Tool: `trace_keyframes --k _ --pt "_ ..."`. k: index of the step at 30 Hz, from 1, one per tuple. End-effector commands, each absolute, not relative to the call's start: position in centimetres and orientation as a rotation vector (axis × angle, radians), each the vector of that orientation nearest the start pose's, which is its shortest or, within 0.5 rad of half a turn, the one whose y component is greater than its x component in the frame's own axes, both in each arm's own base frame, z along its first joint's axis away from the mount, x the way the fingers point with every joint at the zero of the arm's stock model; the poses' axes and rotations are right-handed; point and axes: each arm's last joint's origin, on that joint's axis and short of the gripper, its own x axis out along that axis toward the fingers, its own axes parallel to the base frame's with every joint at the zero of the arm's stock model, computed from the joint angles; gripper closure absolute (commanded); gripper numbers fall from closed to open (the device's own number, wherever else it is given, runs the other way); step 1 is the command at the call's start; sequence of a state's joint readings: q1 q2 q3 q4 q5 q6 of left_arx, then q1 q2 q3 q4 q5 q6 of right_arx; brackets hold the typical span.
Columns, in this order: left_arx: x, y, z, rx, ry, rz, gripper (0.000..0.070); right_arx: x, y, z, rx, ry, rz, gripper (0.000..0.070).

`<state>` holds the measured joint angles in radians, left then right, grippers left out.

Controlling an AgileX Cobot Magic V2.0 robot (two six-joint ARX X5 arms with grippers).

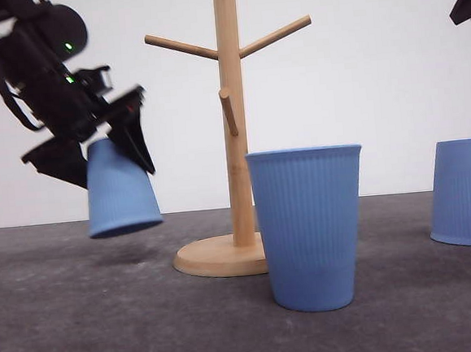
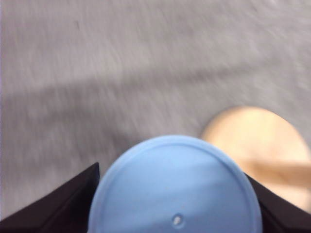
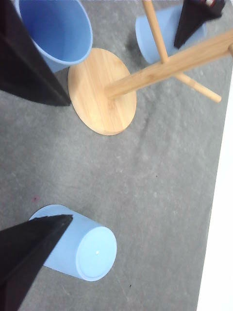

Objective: Place three cups

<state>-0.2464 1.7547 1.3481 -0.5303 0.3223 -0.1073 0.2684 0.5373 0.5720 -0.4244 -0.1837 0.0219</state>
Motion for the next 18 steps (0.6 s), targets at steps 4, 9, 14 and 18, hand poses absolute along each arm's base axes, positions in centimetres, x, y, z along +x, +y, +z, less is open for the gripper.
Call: trace_keyframes --k 4,9,14,18 --pt "34.4 -9.1 26.3 -0.223 0.954 -0.500 0.0282 11.9 3.9 27.7 -0.001 0.369 0.447 0.0252" --pt "31.4 -7.2 26.5 -0.327 0.949 -0.466 0.0282 11.9 3.9 27.7 0.002 0.369 0.448 0.0252" --pt "27.3 -4.9 26.3 -0.510 0.913 -0.464 0.0268 11.9 3.9 27.7 0.002 0.370 0.449 0.0252" --pt "24.7 -3.4 27.4 -0.659 0.830 -0.444 0.0267 11.9 3.9 27.7 0.003 0.370 0.450 0.0252"
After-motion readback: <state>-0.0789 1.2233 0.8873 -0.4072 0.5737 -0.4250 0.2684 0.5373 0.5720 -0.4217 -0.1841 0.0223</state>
